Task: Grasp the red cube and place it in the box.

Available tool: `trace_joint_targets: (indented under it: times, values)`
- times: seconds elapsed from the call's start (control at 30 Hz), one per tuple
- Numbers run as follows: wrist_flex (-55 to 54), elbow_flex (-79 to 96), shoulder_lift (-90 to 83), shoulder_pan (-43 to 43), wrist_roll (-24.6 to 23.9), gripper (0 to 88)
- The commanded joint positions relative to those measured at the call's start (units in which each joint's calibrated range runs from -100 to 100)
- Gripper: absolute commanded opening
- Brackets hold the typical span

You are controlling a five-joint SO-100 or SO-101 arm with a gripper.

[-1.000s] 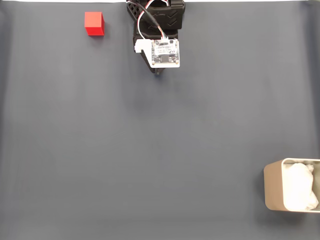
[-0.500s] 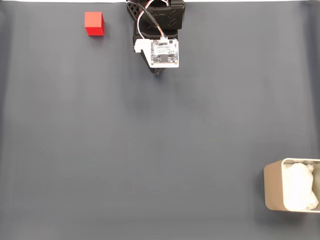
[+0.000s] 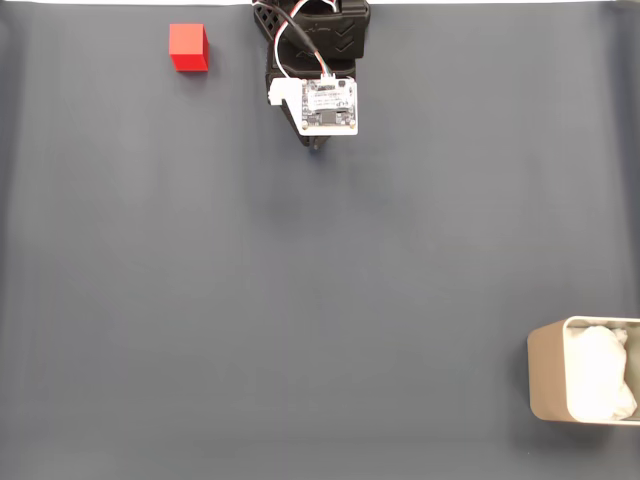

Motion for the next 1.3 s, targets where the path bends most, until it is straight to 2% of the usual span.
trace_joint_targets:
  times: [0.0, 0.5, 0.83, 1.0, 1.27]
  values:
    - [1.2, 0.4, 0.1, 0.1, -0.4, 0.2]
    - [1.1, 0.3, 0.1, 0.0, -0.6, 0.0]
    - [-8.0, -2.9, 1.7, 0.0, 0.0, 0.0]
    - [-13.4, -10.0, 6.5, -0.2, 0.5, 0.0]
    - [-13.1, -36.0, 22.9, -1.3, -0.3, 0.0]
